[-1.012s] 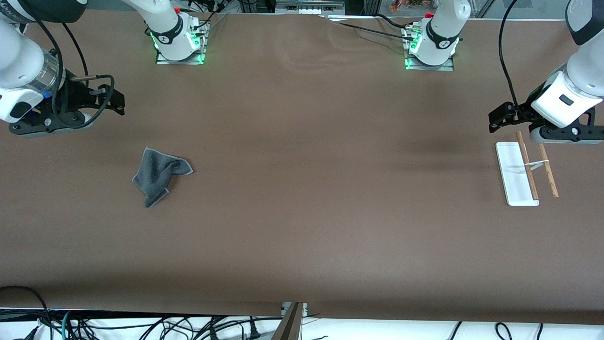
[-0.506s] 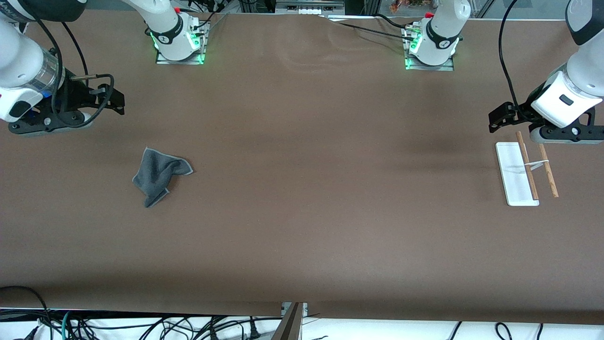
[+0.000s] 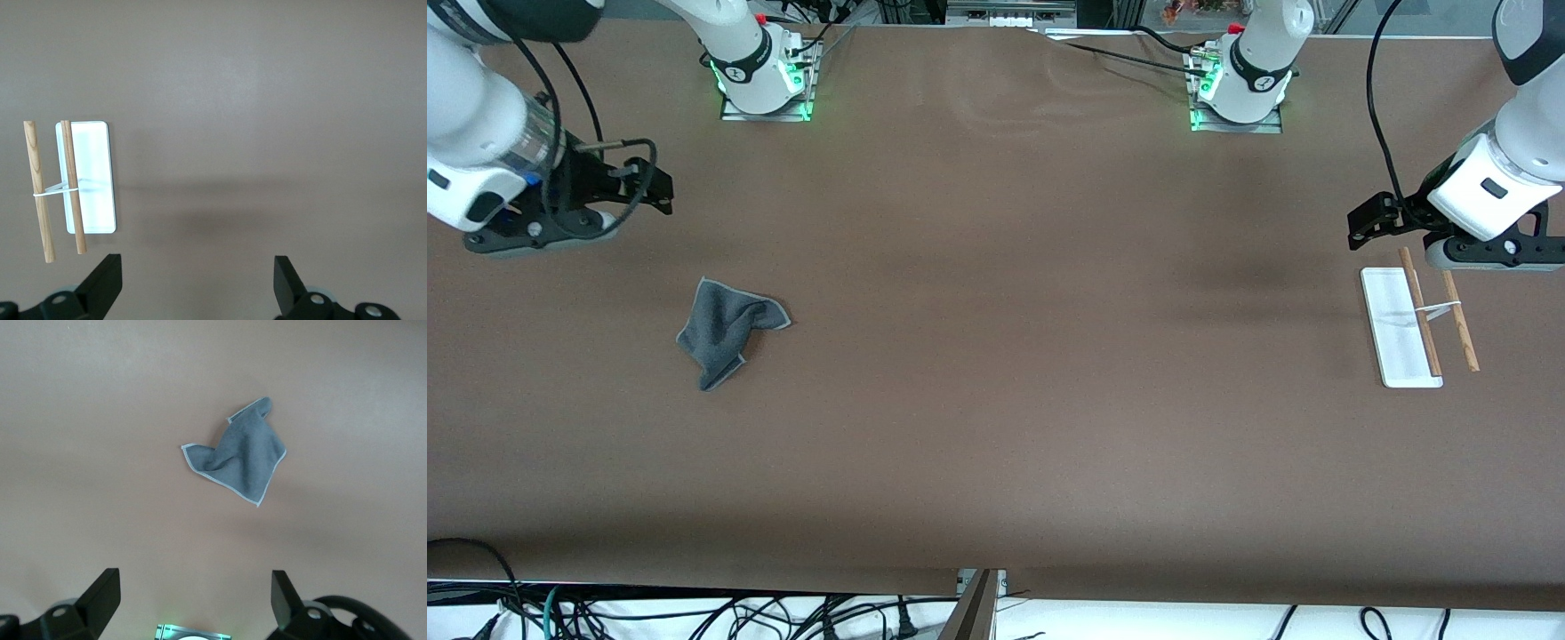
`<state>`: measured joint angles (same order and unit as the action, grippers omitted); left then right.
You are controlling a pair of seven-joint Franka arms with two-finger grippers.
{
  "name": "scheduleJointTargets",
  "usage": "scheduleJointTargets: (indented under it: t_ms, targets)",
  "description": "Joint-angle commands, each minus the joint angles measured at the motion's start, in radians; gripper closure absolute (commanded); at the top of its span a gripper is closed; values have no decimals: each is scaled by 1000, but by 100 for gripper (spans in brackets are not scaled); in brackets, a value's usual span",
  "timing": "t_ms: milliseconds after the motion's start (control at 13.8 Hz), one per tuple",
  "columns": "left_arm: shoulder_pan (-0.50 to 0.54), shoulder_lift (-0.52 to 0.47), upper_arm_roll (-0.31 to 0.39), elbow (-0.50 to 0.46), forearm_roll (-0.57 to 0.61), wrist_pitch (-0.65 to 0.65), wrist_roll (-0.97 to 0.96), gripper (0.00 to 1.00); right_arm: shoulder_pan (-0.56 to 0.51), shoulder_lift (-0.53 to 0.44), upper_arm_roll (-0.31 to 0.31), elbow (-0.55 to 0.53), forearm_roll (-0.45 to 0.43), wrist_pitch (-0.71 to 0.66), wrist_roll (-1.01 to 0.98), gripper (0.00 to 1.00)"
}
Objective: Pass towel and hang on rack
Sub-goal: 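Reach the right gripper down over the grey towel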
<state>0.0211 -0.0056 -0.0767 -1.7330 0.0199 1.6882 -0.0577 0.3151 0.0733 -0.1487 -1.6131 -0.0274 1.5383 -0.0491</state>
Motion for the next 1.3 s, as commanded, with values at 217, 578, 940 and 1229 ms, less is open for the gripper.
scheduleJointTargets:
  t_ms: [217,578,940,1229]
  targets:
    - [-1,-1,3,7,-17,-12,1,0,18,132,14,-242,21,377,46,0]
    - [-1,-1,3,7,-17,-12,1,0,59,265,15,-344,26,589,161,1]
    - [-1,-1,2,7,-17,-12,1,0,65,319,15,-429,26,753,181,2]
    - [-1,-1,3,7,-17,-12,1,0,67,368,24,-432,26,812,199,7]
